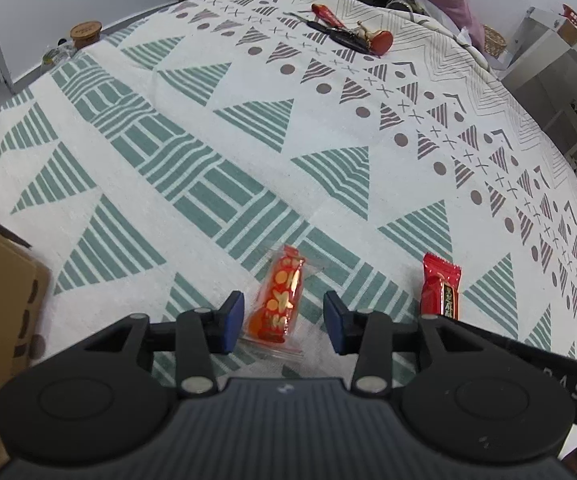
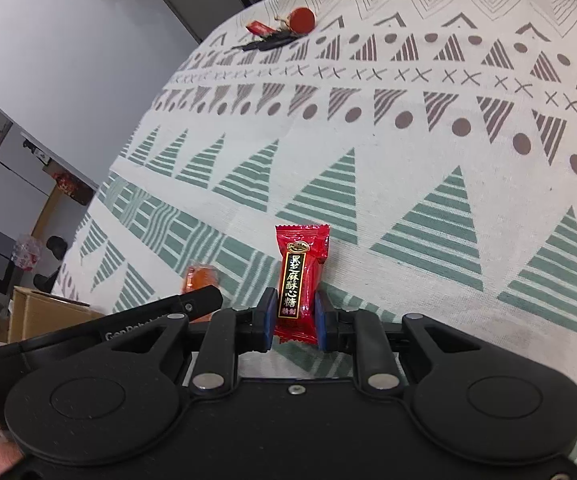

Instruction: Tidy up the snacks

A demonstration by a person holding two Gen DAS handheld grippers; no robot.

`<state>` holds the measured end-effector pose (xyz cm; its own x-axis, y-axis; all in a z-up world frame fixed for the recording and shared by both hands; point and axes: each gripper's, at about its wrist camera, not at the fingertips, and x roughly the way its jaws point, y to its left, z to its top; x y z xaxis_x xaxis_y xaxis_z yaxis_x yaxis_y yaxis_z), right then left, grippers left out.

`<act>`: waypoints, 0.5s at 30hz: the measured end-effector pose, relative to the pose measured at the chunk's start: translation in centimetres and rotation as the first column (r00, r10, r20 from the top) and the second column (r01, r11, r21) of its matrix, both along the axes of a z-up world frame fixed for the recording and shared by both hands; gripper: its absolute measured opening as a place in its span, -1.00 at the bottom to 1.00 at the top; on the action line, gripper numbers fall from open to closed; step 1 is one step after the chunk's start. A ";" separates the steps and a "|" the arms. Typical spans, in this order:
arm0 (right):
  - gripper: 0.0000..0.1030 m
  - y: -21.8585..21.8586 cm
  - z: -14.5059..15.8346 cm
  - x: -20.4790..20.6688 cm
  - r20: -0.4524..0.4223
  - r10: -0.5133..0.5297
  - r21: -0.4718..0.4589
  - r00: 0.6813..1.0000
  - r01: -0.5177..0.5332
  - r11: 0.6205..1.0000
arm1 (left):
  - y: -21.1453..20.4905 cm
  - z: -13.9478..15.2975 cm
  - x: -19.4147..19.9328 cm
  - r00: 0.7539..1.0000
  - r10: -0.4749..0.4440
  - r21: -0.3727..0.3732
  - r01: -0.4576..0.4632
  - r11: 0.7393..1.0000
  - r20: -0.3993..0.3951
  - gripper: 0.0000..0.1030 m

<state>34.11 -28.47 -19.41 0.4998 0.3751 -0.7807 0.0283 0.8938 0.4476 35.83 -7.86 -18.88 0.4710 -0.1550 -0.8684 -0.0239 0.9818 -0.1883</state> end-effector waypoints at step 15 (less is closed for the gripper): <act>-0.60 1.1 -0.9 1.1 0.010 0.059 -0.042 0.998 -0.058 0.997 | 0.5 0.1 -0.1 1.000 0.028 0.006 -0.028 1.000 -0.008 -0.65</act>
<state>35.23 -27.34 -20.32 0.4866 0.3713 -0.7908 -0.0292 0.9116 0.4101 35.70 -7.36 -18.79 0.4680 -0.1365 -0.8731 -0.0530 0.9819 -0.1819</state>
